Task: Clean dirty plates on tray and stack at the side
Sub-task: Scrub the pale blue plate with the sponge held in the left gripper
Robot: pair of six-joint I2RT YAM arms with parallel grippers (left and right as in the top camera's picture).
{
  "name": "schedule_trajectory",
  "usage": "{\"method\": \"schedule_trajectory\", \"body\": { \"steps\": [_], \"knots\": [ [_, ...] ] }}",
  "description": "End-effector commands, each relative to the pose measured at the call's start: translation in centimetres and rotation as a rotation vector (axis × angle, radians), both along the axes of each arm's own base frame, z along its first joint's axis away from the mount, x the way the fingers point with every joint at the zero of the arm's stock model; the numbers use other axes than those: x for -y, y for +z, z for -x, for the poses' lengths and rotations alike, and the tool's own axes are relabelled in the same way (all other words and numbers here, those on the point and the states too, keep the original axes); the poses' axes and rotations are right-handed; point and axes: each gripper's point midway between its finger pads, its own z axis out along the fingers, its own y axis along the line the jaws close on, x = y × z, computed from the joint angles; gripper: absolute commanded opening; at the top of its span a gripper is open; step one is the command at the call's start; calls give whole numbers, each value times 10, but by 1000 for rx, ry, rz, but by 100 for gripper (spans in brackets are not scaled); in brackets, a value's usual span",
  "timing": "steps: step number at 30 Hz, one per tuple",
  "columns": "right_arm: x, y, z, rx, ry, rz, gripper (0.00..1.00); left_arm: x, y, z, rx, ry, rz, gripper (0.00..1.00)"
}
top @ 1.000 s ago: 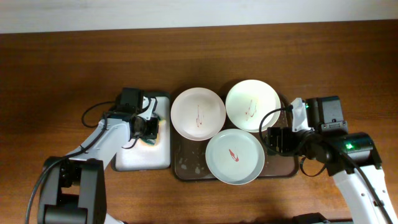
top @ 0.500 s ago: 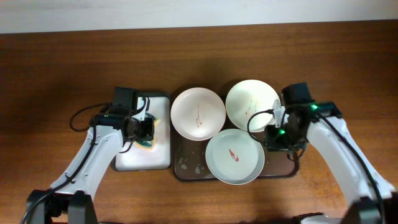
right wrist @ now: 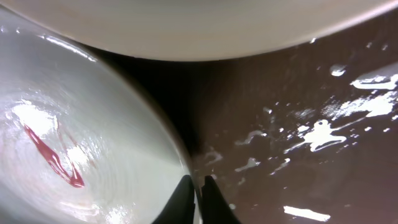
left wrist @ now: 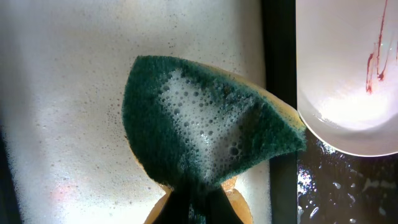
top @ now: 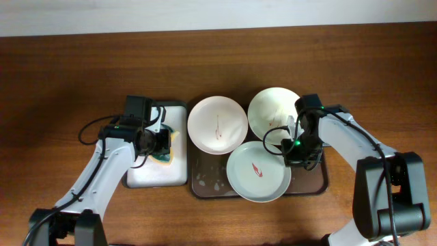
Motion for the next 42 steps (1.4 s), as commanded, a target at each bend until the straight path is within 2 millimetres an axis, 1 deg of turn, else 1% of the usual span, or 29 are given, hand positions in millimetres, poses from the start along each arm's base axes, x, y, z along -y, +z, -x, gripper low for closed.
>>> {"method": "schedule_trajectory", "body": {
  "steps": [1,3,7,8,11,13,14,18,19,22,26,28,30,34,38,40,42],
  "knots": [
    [-3,-4,5,-21,0,-7,4,5,10,-6,25,4,29,0],
    [-4,-4,5,-27,-16,-10,4,5,10,-6,25,4,29,0],
    [-7,-3,6,-31,-17,-25,4,15,14,-6,28,-16,83,0],
    [-7,-3,6,-32,-17,-25,4,22,18,-7,35,-31,113,0],
    [-7,-3,6,-31,-18,-26,4,53,37,-14,99,-115,191,0],
    [-7,-3,6,-32,-18,-26,4,83,48,-18,152,-168,232,0],
    [-7,-3,6,-32,-18,-26,4,101,51,-18,164,-170,261,0],
    [-7,-3,6,-31,-18,-25,4,158,61,-9,182,-172,348,0],
    [-7,-3,6,-32,-18,-25,4,164,60,-6,175,-147,348,0],
    [-7,-3,6,-31,-18,-25,4,180,46,2,131,-34,327,0],
    [-7,-3,6,-32,-18,-25,4,212,25,15,61,71,366,0],
    [-6,-3,7,-35,-18,-24,4,224,15,18,45,67,375,0],
    [-6,-3,7,-36,-18,-25,4,235,0,24,26,42,361,0],
    [-6,-3,7,-35,-18,-24,4,256,-23,33,21,-5,343,0],
    [-6,-3,7,-36,-18,-24,4,262,-43,40,44,-20,282,0],
    [-6,-3,7,-36,-18,-24,4,263,-50,42,46,-23,258,0],
    [-6,-3,7,-36,-18,-24,4,268,-55,44,47,-34,261,0]
  ]
}}
